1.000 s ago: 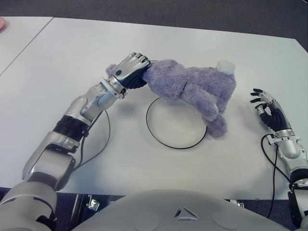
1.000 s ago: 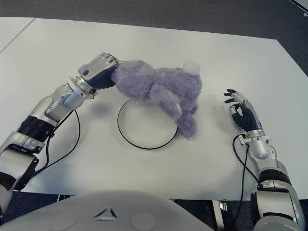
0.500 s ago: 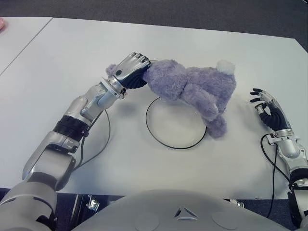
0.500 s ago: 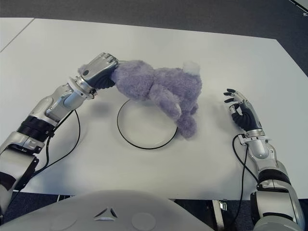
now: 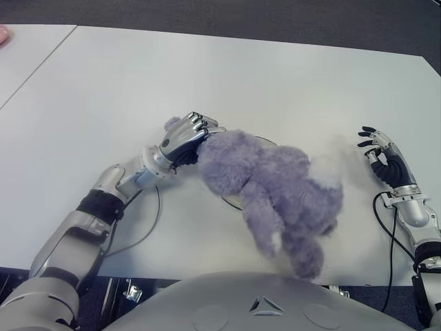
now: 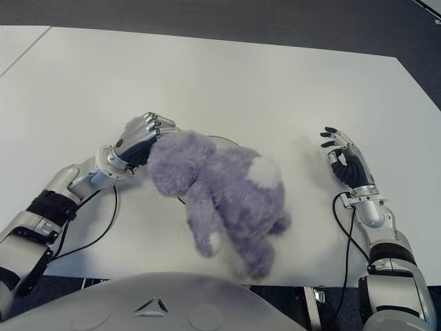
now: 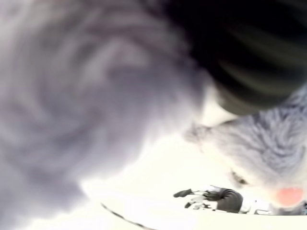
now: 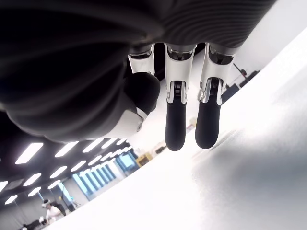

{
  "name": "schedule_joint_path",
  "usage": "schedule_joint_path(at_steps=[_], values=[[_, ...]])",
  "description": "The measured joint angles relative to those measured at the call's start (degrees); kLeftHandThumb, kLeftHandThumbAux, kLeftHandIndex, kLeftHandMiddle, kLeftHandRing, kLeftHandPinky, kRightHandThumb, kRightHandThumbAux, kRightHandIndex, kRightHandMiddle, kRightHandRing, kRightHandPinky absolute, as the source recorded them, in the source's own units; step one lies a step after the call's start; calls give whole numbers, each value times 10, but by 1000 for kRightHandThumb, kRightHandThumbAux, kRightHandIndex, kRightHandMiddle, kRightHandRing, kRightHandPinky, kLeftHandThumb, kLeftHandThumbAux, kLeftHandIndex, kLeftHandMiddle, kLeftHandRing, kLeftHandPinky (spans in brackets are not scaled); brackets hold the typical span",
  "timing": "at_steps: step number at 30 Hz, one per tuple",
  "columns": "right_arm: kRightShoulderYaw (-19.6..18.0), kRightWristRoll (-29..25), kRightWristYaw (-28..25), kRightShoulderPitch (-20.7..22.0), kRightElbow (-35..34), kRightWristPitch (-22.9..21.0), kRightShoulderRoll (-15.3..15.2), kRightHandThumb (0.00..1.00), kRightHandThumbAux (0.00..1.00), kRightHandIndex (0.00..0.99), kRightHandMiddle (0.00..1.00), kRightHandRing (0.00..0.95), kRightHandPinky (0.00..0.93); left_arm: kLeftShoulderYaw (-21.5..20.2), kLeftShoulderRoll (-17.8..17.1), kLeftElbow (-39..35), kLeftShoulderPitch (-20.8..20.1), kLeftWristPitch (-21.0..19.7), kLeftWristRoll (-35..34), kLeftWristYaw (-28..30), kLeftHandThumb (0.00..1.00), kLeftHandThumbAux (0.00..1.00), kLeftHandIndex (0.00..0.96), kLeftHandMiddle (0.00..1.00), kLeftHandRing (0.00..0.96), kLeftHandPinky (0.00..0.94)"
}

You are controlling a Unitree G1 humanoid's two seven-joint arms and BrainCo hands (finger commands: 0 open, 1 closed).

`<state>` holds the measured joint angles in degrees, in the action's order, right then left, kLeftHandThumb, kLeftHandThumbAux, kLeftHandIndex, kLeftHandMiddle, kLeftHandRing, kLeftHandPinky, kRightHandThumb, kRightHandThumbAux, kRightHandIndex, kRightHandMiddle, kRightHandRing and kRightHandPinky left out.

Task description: Put the doll into the plate.

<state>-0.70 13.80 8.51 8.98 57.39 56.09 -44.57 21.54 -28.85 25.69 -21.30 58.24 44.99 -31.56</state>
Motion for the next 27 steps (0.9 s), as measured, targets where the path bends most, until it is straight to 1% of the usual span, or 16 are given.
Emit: schedule_joint_path(at_steps=[5, 9, 14, 22, 27], values=[[0, 0, -1, -1, -5, -2, 0, 1000, 740, 183, 118, 314, 416, 0, 11, 14, 0, 16, 2, -6, 687, 707, 426, 688, 697, 732], [0, 0, 0, -2, -8, -3, 0, 1000, 739, 186, 122, 319, 416, 0, 17, 16, 0, 19, 7, -7, 689, 705, 427, 686, 692, 718], [0, 0, 0, -3, -10, -5, 0, 1000, 739, 188, 125, 316, 416, 0, 21, 14, 0, 24, 21, -12, 688, 705, 427, 689, 695, 723], [0, 0, 0, -4, -11, -6, 0, 1000, 739, 186, 121, 309, 416, 0, 23, 8, 0, 38, 64, -54, 685, 708, 426, 727, 745, 789], [0, 0, 0, -4, -12, -6, 0, 1000, 739, 187, 121, 313, 416, 2, 23, 3, -1, 36, 91, -75, 685, 708, 426, 742, 760, 794]])
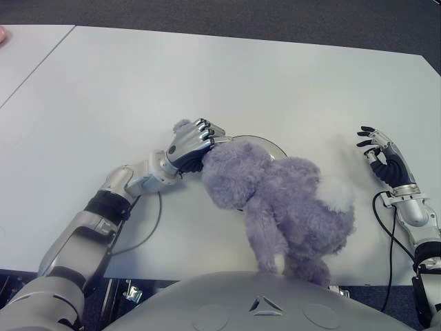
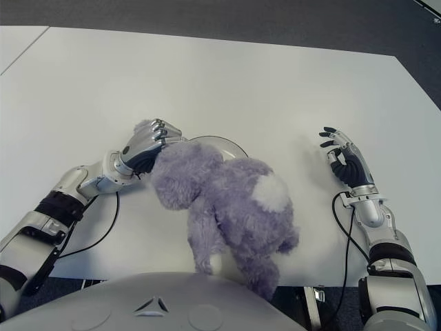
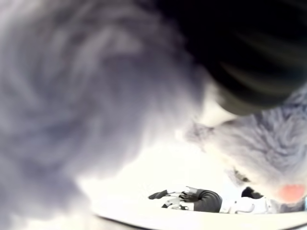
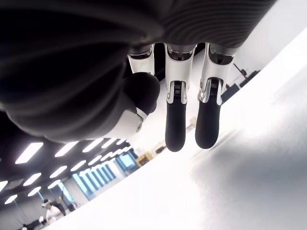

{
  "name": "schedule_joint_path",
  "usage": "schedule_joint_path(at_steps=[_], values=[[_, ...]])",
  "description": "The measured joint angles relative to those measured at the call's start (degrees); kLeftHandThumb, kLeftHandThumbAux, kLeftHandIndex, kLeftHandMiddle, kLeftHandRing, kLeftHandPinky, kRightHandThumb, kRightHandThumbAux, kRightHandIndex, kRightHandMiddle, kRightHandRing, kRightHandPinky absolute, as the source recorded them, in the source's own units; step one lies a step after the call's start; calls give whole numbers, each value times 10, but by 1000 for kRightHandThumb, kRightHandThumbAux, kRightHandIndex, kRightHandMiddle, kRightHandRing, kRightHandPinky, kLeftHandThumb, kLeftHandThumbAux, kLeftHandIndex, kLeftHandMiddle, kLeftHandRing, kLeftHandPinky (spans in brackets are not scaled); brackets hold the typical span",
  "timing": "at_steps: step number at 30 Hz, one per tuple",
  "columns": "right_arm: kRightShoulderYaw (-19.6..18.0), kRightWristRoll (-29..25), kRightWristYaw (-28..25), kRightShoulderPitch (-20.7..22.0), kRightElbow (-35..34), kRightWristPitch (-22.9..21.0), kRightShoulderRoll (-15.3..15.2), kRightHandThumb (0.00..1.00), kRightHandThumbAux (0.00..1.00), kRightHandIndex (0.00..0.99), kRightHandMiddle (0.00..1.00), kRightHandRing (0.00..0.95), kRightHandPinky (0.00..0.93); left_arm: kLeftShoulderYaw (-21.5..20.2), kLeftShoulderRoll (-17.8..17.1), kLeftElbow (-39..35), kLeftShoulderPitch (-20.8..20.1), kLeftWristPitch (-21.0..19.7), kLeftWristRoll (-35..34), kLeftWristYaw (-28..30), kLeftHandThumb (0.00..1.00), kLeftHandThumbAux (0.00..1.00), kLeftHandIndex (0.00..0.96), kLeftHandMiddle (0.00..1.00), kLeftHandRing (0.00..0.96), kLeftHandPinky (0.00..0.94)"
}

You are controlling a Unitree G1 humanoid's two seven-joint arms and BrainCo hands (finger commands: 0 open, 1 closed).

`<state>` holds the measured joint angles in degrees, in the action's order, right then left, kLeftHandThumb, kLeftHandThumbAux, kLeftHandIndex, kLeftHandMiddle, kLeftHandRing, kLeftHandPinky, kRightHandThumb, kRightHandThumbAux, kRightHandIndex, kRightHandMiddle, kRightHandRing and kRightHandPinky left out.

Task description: Put the doll into the plate.

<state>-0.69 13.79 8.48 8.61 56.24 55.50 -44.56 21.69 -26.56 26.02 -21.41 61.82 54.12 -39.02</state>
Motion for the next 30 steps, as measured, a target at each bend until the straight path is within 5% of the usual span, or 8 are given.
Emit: schedule_joint_path(at_steps=[15, 30], values=[[0, 0, 0, 0, -1, -1, 0, 1000, 739, 187, 117, 309, 416, 16, 0, 5, -8, -27, 26, -13, 686, 706, 423, 657, 680, 704], [0, 0, 0, 0, 0, -1, 0, 1000, 741, 185, 113, 307, 415, 17, 17, 56, -30, -63, -47, 61, 696, 701, 423, 675, 754, 817]])
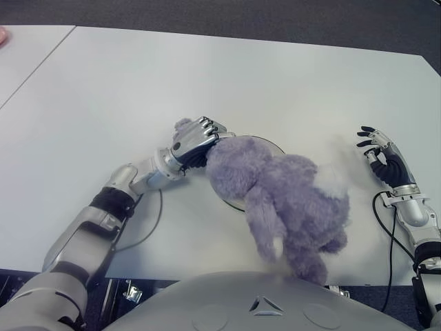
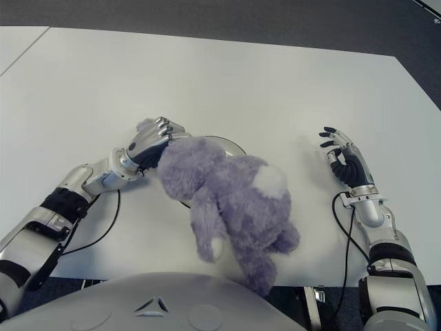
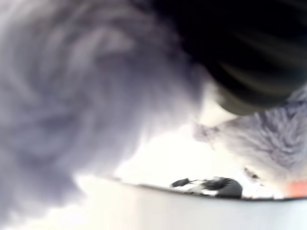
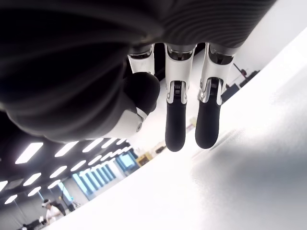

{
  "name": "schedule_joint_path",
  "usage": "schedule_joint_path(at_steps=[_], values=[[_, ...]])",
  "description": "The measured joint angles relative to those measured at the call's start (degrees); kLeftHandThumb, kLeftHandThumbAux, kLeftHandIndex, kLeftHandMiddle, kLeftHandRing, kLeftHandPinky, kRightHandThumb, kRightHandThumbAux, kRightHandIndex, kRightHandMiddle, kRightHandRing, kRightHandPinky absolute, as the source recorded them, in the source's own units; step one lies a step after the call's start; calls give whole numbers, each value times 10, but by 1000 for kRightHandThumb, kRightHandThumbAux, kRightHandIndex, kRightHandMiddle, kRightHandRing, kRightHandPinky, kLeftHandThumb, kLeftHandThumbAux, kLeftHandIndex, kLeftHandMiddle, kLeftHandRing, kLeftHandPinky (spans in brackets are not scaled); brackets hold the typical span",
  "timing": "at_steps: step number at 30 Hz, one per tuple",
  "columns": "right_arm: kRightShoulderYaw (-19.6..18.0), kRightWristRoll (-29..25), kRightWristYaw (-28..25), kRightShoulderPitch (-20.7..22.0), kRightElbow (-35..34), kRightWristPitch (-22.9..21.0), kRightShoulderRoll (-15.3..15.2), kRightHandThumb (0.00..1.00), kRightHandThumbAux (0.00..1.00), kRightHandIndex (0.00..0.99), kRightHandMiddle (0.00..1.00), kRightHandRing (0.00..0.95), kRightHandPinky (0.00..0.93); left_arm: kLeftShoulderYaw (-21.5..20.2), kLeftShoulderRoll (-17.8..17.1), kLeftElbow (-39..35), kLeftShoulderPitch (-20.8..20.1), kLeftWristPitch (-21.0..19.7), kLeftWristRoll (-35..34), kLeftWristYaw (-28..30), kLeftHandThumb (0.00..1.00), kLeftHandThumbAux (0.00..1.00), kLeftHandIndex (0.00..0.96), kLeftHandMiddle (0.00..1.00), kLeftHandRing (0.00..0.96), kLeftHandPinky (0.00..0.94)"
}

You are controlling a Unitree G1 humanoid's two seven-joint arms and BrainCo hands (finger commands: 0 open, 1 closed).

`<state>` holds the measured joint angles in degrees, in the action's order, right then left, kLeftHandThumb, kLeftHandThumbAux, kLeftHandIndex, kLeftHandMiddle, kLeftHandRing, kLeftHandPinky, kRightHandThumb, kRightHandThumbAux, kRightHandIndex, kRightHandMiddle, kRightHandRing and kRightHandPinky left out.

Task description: Put the doll into the plate.

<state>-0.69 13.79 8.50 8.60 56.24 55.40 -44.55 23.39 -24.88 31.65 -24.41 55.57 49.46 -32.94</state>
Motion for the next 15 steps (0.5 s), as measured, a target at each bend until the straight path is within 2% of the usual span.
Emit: schedule_joint_path(at_steps=[5, 11, 15], values=[[0, -1, 0, 0, 0, 0, 0, 1000, 740, 187, 110, 304, 415, 1, 7, 36, -30, -21, -10, 33, 701, 700, 426, 682, 765, 834], [0, -1, 0, 0, 0, 0, 0, 1000, 741, 192, 114, 302, 415, 3, 11, 65, -69, -52, -8, 36, 703, 697, 432, 722, 799, 875], [0, -3, -2, 0, 0, 0, 0, 1000, 741, 194, 119, 301, 415, 7, 14, 77, -85, -68, 0, 35, 708, 695, 439, 783, 830, 882]])
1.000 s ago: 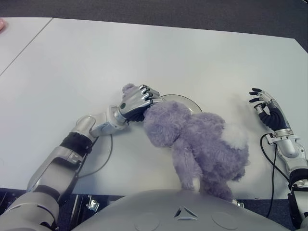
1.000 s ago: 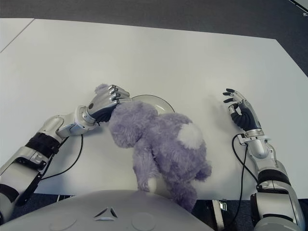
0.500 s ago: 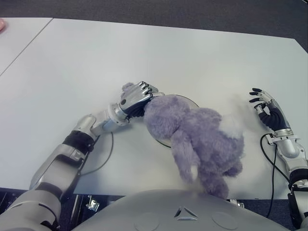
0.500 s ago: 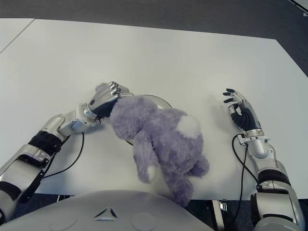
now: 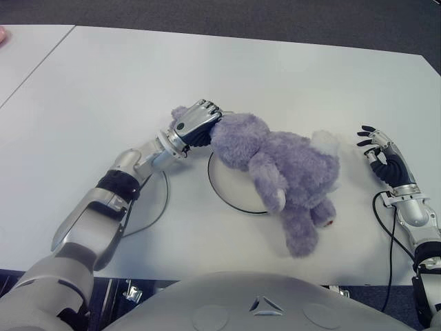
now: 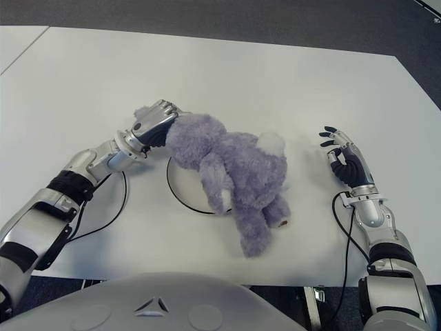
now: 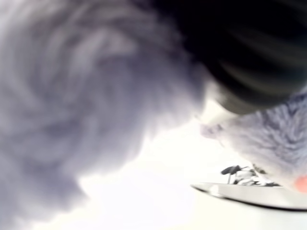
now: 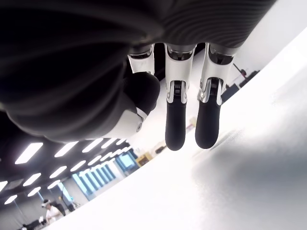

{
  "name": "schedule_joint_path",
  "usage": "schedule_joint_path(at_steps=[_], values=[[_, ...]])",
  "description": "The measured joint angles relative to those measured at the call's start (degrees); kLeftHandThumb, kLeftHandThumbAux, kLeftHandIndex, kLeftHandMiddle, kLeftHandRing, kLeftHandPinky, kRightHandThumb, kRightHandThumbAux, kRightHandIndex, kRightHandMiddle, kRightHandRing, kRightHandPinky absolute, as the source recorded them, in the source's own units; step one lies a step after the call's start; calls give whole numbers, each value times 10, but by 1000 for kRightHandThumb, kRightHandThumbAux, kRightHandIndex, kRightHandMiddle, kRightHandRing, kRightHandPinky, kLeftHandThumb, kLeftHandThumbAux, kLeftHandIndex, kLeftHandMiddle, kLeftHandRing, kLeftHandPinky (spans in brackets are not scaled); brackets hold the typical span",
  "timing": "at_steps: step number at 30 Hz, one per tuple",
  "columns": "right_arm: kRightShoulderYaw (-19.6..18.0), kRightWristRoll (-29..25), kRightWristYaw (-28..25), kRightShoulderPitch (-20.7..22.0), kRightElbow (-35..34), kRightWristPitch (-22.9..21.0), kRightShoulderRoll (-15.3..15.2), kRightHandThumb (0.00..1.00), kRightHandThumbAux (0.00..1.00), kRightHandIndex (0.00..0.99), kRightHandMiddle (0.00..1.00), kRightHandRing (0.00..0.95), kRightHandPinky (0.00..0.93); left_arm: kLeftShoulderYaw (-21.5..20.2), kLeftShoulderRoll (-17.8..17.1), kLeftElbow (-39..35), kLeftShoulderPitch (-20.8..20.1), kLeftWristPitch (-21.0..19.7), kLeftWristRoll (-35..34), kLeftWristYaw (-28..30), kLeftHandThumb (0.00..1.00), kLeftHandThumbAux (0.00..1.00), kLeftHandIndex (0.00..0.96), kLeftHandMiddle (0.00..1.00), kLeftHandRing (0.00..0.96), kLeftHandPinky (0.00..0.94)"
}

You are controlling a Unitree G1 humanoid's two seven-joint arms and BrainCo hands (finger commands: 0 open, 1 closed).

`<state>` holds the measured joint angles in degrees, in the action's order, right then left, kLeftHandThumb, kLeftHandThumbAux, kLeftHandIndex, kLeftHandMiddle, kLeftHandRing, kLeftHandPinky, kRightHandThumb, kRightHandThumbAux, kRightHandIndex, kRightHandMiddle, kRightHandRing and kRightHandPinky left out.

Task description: Put the doll into the plate.

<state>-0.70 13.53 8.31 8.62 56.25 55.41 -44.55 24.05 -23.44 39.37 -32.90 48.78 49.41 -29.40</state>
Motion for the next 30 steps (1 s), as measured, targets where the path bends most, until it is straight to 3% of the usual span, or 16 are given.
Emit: schedule_joint_path(at_steps=[12, 30], values=[[0, -7, -10, -1, 0, 0, 0, 1000, 741, 200, 119, 296, 415, 16, 20, 37, -24, -33, 2, -2, 722, 698, 443, 867, 879, 895], [0, -10, -12, -3, 0, 0, 0, 1000, 741, 200, 120, 295, 415, 26, 40, 102, -49, -37, 1, -35, 734, 698, 443, 882, 891, 893]])
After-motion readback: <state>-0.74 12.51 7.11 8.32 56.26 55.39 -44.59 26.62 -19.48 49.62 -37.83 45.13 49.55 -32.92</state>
